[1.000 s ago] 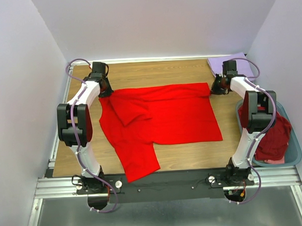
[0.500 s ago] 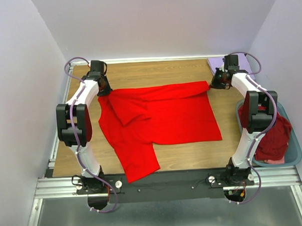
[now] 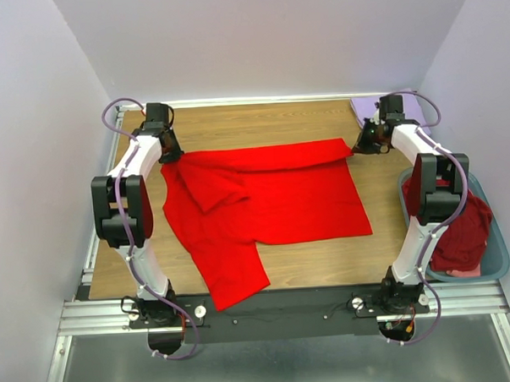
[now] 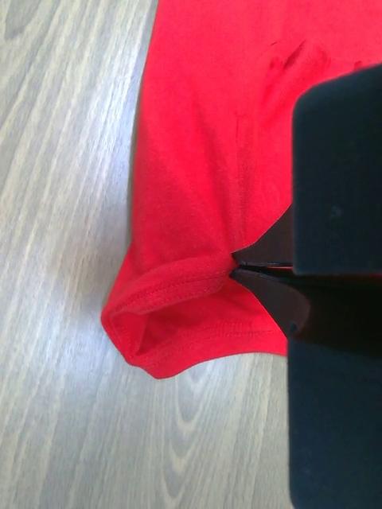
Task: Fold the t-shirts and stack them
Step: Fold the tshirt
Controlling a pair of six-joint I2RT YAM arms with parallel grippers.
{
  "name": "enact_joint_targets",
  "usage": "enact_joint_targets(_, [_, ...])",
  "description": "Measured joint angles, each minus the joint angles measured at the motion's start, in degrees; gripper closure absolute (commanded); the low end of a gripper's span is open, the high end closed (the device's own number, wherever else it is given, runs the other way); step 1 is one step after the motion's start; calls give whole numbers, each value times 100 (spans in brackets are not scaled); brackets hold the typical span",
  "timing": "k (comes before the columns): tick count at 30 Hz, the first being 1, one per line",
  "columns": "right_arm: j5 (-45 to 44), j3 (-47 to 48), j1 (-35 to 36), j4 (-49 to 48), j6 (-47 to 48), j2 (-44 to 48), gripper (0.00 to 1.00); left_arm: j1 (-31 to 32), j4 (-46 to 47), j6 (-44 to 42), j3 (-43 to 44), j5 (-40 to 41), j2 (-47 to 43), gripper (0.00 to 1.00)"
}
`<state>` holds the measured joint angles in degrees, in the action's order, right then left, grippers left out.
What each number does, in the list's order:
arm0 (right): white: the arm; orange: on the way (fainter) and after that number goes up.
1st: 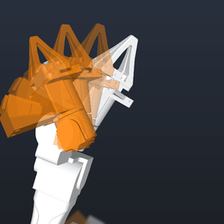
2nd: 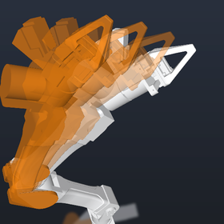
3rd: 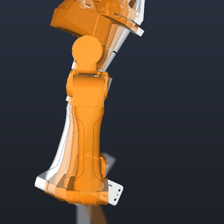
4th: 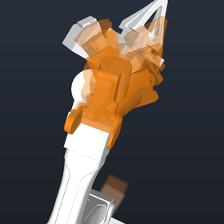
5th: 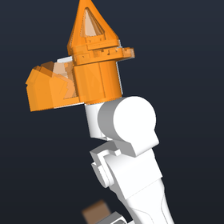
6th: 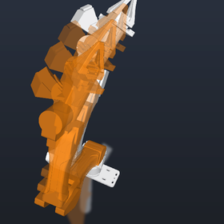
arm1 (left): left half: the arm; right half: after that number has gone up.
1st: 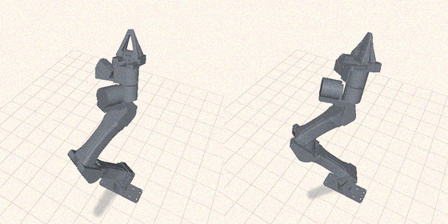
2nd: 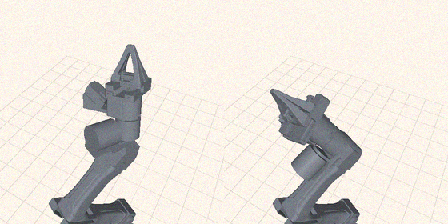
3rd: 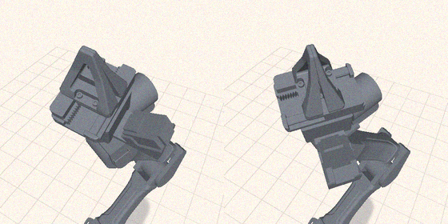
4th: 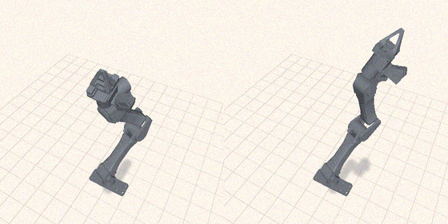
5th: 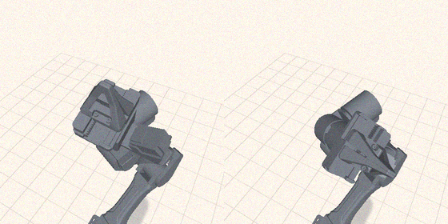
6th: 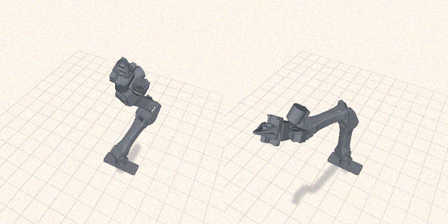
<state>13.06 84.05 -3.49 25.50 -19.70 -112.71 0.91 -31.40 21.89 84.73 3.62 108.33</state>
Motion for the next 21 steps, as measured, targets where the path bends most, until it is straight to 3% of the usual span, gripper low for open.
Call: enact_joint_targets(21, [164, -68, -39, 52, 39, -476, 99, -9, 382, -4, -719, -2, 378, 96])
